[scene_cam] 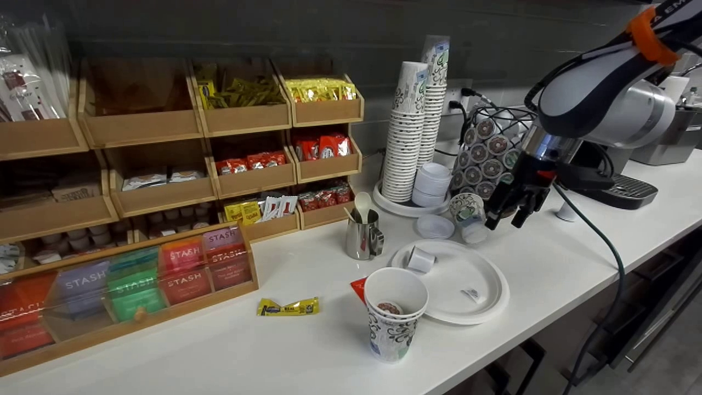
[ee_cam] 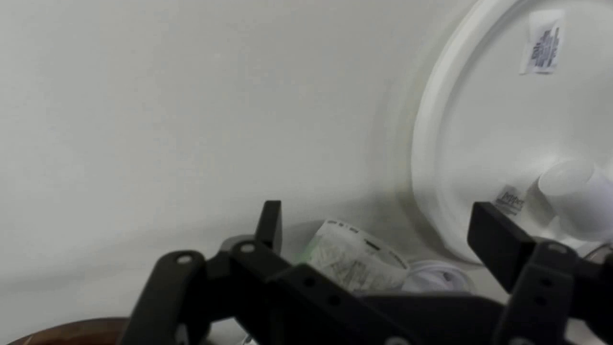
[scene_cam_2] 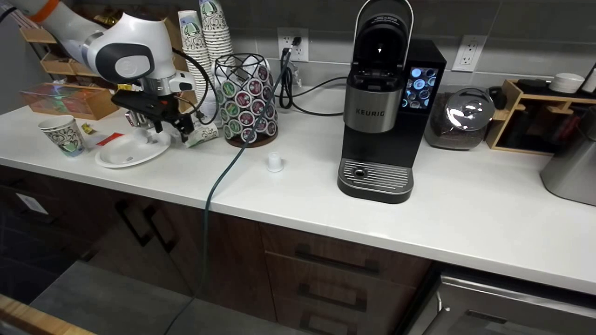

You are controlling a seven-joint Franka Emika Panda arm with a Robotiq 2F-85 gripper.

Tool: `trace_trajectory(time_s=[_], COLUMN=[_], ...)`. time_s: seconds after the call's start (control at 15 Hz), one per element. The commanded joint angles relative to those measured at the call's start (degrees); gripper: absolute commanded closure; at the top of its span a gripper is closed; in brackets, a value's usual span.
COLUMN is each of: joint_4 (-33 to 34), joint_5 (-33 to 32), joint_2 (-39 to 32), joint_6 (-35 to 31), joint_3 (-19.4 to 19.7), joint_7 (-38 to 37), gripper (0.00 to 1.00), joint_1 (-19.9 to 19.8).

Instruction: Pick up the coffee cup on the right and put it on the white plate.

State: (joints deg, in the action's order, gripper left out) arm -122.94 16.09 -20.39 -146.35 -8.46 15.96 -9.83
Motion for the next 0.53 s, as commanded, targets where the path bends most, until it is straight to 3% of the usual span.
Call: trace_trajectory(time_s=[0.0,0.2,0.33,0.47], joint_4=[-0.26,-0.37,-0.7,0.04], joint_5=[3.27,8.03,7.81,5.41], joint_2=[1.37,1.62,1.2,0.39], joint_6=[-0.58,-2.68,-6.77,-6.9], joint_3=[0.79,-0.56,-0.85,0.26], joint_7=[-0.6,1.16,2.36,-1.06], gripper=[0.0,0.0,0.0,0.0], joint_1=[0.53,0.49,1.41,2.83])
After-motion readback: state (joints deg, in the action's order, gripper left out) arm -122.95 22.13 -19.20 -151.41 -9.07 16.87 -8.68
